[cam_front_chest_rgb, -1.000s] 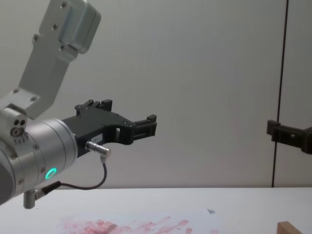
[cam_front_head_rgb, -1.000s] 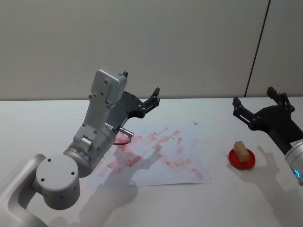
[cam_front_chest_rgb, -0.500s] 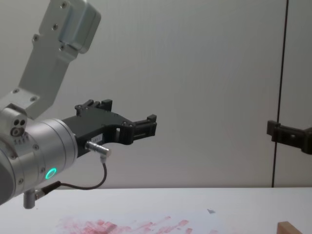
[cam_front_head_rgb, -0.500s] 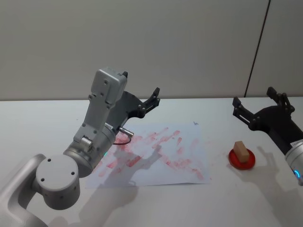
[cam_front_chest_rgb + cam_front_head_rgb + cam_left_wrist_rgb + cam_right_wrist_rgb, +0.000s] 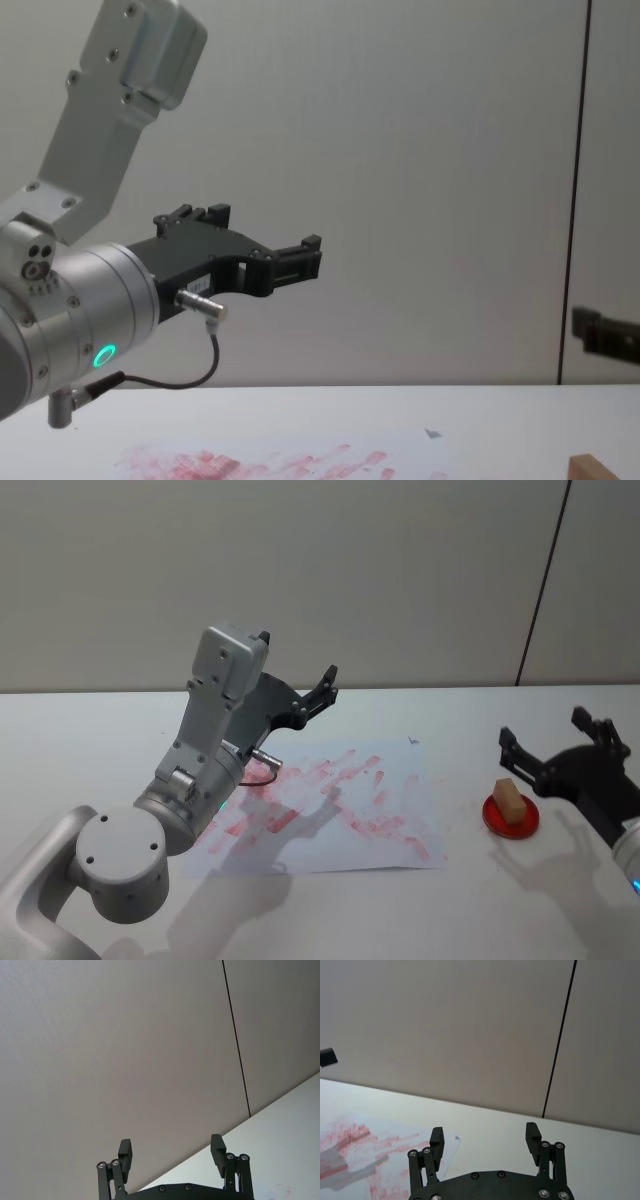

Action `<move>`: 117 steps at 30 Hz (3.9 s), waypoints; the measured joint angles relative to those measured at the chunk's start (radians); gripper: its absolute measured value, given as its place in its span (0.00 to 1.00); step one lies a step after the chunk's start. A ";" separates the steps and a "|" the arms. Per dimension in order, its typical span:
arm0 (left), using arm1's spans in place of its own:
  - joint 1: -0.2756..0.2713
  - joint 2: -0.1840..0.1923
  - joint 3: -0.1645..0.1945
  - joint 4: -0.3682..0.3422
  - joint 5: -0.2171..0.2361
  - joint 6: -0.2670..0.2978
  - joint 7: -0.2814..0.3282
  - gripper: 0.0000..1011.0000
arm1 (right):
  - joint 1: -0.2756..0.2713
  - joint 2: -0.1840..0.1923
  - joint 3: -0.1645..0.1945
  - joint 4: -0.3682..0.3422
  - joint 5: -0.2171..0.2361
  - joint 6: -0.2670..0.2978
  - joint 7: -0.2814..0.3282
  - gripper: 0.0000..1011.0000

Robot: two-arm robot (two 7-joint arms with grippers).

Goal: Use the one hand to pick up the stamp and affix it onto the A4 paper.

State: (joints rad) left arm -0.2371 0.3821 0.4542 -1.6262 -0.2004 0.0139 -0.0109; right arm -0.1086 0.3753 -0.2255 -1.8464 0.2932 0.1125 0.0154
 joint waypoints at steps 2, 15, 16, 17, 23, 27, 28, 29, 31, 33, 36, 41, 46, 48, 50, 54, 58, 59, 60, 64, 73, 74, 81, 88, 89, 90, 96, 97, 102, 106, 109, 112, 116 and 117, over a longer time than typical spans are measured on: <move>0.000 0.000 0.000 0.000 0.000 0.000 0.000 0.99 | -0.017 0.006 0.000 -0.013 -0.001 0.018 -0.013 0.99; 0.000 0.000 0.000 0.000 0.000 0.000 0.000 0.99 | -0.042 0.001 -0.017 -0.033 -0.056 0.089 -0.028 0.99; 0.000 0.000 0.000 0.000 0.000 0.000 0.000 0.99 | -0.037 -0.003 -0.019 -0.030 -0.066 0.097 -0.025 0.99; 0.000 0.000 0.000 0.000 0.000 0.000 0.000 0.99 | -0.032 -0.009 -0.022 -0.026 -0.074 0.104 -0.022 0.99; 0.000 0.000 0.000 0.000 0.000 0.000 0.000 0.99 | -0.014 -0.028 -0.030 -0.011 -0.100 0.134 -0.015 0.99; 0.000 0.000 0.000 0.000 0.000 0.000 0.000 0.99 | -0.002 -0.040 -0.035 0.002 -0.116 0.164 -0.014 0.99; 0.000 0.000 0.000 0.000 0.000 0.000 0.000 0.99 | 0.002 -0.046 -0.037 0.007 -0.121 0.175 -0.014 0.99; 0.000 0.000 0.000 0.000 0.000 0.000 0.000 0.99 | 0.004 -0.049 -0.038 0.010 -0.124 0.184 -0.015 0.99; 0.000 0.000 0.000 0.000 0.000 0.000 0.000 0.99 | 0.007 -0.053 -0.039 0.015 -0.129 0.196 -0.018 0.99; 0.000 0.000 0.000 0.000 0.000 0.000 0.000 0.99 | 0.011 -0.060 -0.041 0.024 -0.134 0.213 -0.025 0.99; 0.000 0.000 0.000 0.000 0.000 0.000 0.000 0.99 | 0.015 -0.068 -0.042 0.036 -0.140 0.236 -0.038 0.99; 0.000 0.000 0.000 0.000 0.000 0.000 0.000 0.99 | 0.022 -0.084 -0.043 0.059 -0.149 0.261 -0.057 0.99; 0.000 0.000 0.000 0.000 0.000 0.000 0.000 0.99 | 0.034 -0.097 -0.044 0.082 -0.159 0.277 -0.068 0.99; 0.000 0.000 0.000 0.000 0.000 0.000 0.000 0.99 | 0.041 -0.104 -0.045 0.093 -0.164 0.282 -0.071 0.99; 0.000 0.000 0.000 0.000 0.000 0.000 0.000 0.99 | 0.046 -0.109 -0.045 0.100 -0.167 0.285 -0.073 0.99; 0.000 0.000 0.000 0.000 0.000 0.000 0.000 0.99 | 0.062 -0.124 -0.047 0.123 -0.179 0.295 -0.075 0.99; 0.000 0.000 0.000 0.000 0.000 0.000 0.000 0.99 | 0.075 -0.134 -0.048 0.141 -0.189 0.305 -0.075 0.99; 0.000 0.000 0.000 0.000 0.000 0.000 0.000 0.99 | 0.078 -0.138 -0.048 0.147 -0.191 0.308 -0.075 0.99; 0.000 0.000 0.000 0.000 0.000 0.000 0.000 0.99 | 0.078 -0.138 -0.048 0.147 -0.191 0.308 -0.075 0.99; 0.000 0.000 0.000 0.000 0.000 0.000 0.000 0.99 | 0.088 -0.146 -0.049 0.167 -0.200 0.319 -0.075 0.99; 0.000 0.000 0.000 0.000 0.000 0.000 0.000 0.99 | 0.100 -0.158 -0.048 0.194 -0.211 0.332 -0.076 0.92; 0.000 0.000 0.000 0.000 0.000 0.000 0.000 0.99 | 0.101 -0.160 -0.048 0.197 -0.212 0.334 -0.076 0.92; 0.000 0.000 0.000 0.000 0.000 0.000 0.000 0.99 | 0.106 -0.164 -0.048 0.207 -0.216 0.338 -0.077 0.73; 0.000 0.000 0.000 0.000 0.000 0.000 0.000 0.99 | 0.108 -0.166 -0.048 0.212 -0.218 0.341 -0.077 0.53; 0.000 0.000 0.000 0.000 0.000 0.000 0.000 0.99 | 0.108 -0.166 -0.048 0.213 -0.219 0.341 -0.077 0.48; 0.000 0.000 0.000 0.000 0.000 0.000 0.000 0.99 | 0.108 -0.166 -0.048 0.213 -0.219 0.341 -0.077 0.46; 0.000 0.000 0.000 0.000 0.000 0.000 0.000 0.99 | 0.109 -0.167 -0.048 0.216 -0.220 0.343 -0.077 0.26; 0.000 0.000 0.000 0.000 0.000 0.000 0.000 0.99 | 0.109 -0.167 -0.048 0.216 -0.220 0.343 -0.077 0.25; 0.000 0.000 0.000 0.000 0.000 0.000 0.000 0.99 | 0.109 -0.167 -0.048 0.217 -0.221 0.343 -0.076 0.22; 0.000 0.000 0.000 0.000 0.000 0.000 0.000 0.99 | 0.110 -0.169 -0.048 0.214 -0.222 0.335 -0.069 0.22; 0.000 0.000 0.000 0.000 0.000 0.000 0.000 0.99 | 0.111 -0.169 -0.048 0.208 -0.223 0.323 -0.058 0.22; 0.000 0.000 0.000 0.000 0.000 0.000 0.000 0.99 | 0.114 -0.171 -0.050 0.198 -0.223 0.306 -0.039 0.22; 0.000 0.000 0.000 0.000 0.000 0.000 0.000 0.99 | 0.121 -0.177 -0.055 0.182 -0.223 0.281 -0.005 0.22; 0.000 0.000 0.000 0.000 0.000 0.000 0.000 0.99 | 0.125 -0.180 -0.057 0.177 -0.223 0.272 0.010 0.22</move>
State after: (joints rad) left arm -0.2371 0.3821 0.4542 -1.6262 -0.2004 0.0139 -0.0110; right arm 0.0163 0.1949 -0.2830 -1.6697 0.0700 0.3840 0.0258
